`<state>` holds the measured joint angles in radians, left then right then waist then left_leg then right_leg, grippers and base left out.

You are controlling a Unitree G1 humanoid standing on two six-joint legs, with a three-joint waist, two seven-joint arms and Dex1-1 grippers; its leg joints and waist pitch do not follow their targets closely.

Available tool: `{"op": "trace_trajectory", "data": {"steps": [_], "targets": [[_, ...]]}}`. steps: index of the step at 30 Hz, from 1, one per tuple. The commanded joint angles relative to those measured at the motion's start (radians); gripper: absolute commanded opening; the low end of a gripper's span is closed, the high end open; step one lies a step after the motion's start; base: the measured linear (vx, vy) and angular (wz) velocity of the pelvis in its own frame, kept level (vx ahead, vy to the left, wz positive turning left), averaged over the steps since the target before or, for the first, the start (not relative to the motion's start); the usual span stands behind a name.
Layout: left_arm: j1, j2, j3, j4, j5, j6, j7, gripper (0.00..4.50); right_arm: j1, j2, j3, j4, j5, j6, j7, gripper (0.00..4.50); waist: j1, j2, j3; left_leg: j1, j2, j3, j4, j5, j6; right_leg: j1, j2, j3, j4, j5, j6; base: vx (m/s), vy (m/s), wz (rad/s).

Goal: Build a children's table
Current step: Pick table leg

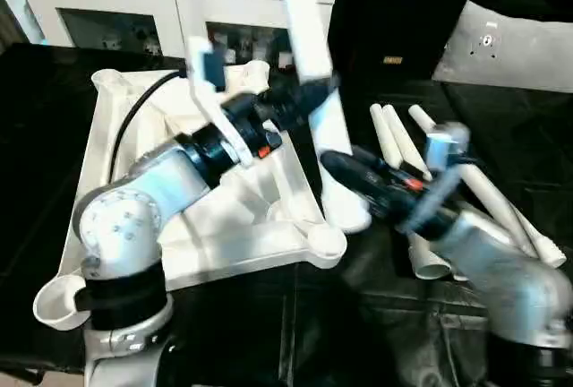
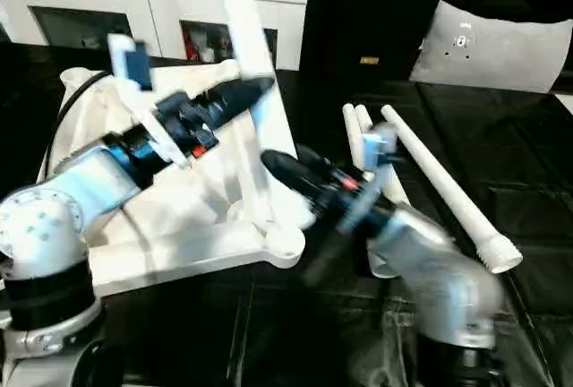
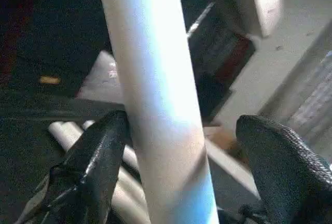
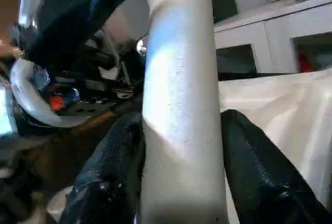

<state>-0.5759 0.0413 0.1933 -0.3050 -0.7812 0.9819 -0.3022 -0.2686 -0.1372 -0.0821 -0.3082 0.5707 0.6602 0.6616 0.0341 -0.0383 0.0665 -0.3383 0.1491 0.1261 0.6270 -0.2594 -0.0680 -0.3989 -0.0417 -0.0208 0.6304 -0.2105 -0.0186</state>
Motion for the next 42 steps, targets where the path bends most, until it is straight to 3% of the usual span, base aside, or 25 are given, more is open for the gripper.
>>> {"op": "trace_trajectory", "data": {"steps": [1, 2, 4, 5, 6, 9, 18, 26, 35, 41, 42], "targets": [[0.002, -0.011, -0.02, -0.017, 0.023, -0.016, 0.036, 3.56, -0.006, -0.006, 0.039, -0.019, -0.061, -0.07, -0.011, 1.88, 0.0, -0.007, -0.068, -0.018, 0.051, -0.003, -0.064, 0.147, 0.062, 0.071, -0.081, 0.047, -0.067, -0.043, -0.195, 0.0, 0.0, 0.0], [0.002, -0.016, -0.027, -0.017, 0.038, -0.026, 0.051, 3.38, -0.004, -0.007, 0.064, -0.018, -0.095, -0.101, -0.019, 1.88, 0.0, -0.007, -0.068, -0.02, 0.052, -0.004, -0.065, 0.149, 0.066, 0.072, -0.081, 0.048, -0.064, -0.017, -0.202, 0.0, 0.0, 0.0], [0.003, -0.027, -0.044, -0.011, 0.08, -0.058, 0.082, 3.43, 0.0, -0.004, 0.128, 0.005, -0.204, -0.212, -0.054, 1.88, -0.001, -0.008, -0.067, -0.02, 0.05, -0.002, -0.064, 0.143, 0.069, 0.072, -0.08, 0.049, -0.064, -0.004, -0.206, 0.0, 0.0, 0.0], [0.003, -0.029, -0.045, -0.01, 0.084, -0.062, 0.086, 3.5, 0.0, -0.005, 0.135, 0.009, -0.218, -0.227, -0.058, 1.88, -0.002, -0.008, -0.066, -0.021, 0.05, -0.001, -0.064, 0.136, 0.069, 0.071, -0.079, 0.049, -0.064, -0.004, -0.207, 0.0, 0.0, 0.0], [0.002, -0.057, -0.034, 0.002, 0.101, -0.089, 0.123, 3.43, -0.002, -0.003, 0.178, 0.044, -0.315, -0.332, -0.1, 1.88, -0.003, -0.009, -0.067, -0.022, 0.052, -0.001, -0.063, 0.132, 0.062, 0.07, -0.082, 0.048, -0.065, -0.009, -0.208, 0.0, 0.0, 0.0], [-0.008, -0.109, 0.012, 0.021, 0.091, -0.122, 0.184, 2.93, -0.008, -0.022, 0.231, 0.096, -0.453, -0.474, -0.164, 1.87, -0.005, -0.01, -0.067, -0.022, 0.049, 0.0, -0.063, 0.114, 0.053, 0.073, -0.079, 0.05, -0.064, -0.001, -0.217, 0.0, 0.0, 0.0], [0.008, -0.176, 0.015, 0.028, 0.06, -0.139, 0.232, 2.97, -0.011, -0.026, 0.299, 0.187, -0.642, -0.683, -0.29, 1.87, -0.008, -0.014, -0.068, -0.022, 0.049, 0.0, -0.061, 0.107, 0.08, 0.073, -0.075, 0.049, -0.056, 0.054, -0.217, 0.0, 0.0, 0.0], [0.012, -0.222, 0.032, 0.029, 0.004, -0.125, 0.265, 2.97, -0.021, -0.036, 0.322, 0.233, -0.708, -0.777, -0.33, 1.87, -0.013, -0.013, -0.067, -0.022, 0.048, 0.0, -0.059, 0.078, 0.089, 0.072, -0.072, 0.048, -0.058, 0.042, -0.218, 0.0, 0.0, 0.0], [0.015, -0.223, 0.042, 0.029, -0.017, -0.129, 0.281, 2.97, -0.028, -0.037, 0.319, 0.264, -0.724, -0.813, -0.344, 1.87, -0.015, -0.013, -0.065, -0.021, 0.05, 0.0, -0.06, 0.037, 0.075, 0.067, -0.07, 0.047, -0.061, -0.011, -0.201, 0.0, 0.0, 0.0], [0.034, -0.146, -0.039, 0.014, 0.069, -0.162, 0.213, 2.97, -0.035, -0.038, 0.316, 0.274, -0.727, -0.821, -0.349, 1.87, -0.016, -0.011, -0.066, -0.02, 0.05, 0.0, -0.061, 0.037, 0.078, 0.064, -0.07, 0.046, -0.062, -0.026, -0.182, 0.0, 0.0, 0.0], [0.043, -0.092, -0.095, 0.009, 0.124, -0.199, 0.159, 2.97, -0.034, -0.04, 0.313, 0.279, -0.727, -0.826, -0.349, 1.87, -0.017, -0.014, -0.067, -0.02, 0.051, 0.0, -0.061, 0.048, 0.078, 0.064, -0.071, 0.047, -0.06, -0.007, -0.184, 0.0, 0.0, 0.0]]}}
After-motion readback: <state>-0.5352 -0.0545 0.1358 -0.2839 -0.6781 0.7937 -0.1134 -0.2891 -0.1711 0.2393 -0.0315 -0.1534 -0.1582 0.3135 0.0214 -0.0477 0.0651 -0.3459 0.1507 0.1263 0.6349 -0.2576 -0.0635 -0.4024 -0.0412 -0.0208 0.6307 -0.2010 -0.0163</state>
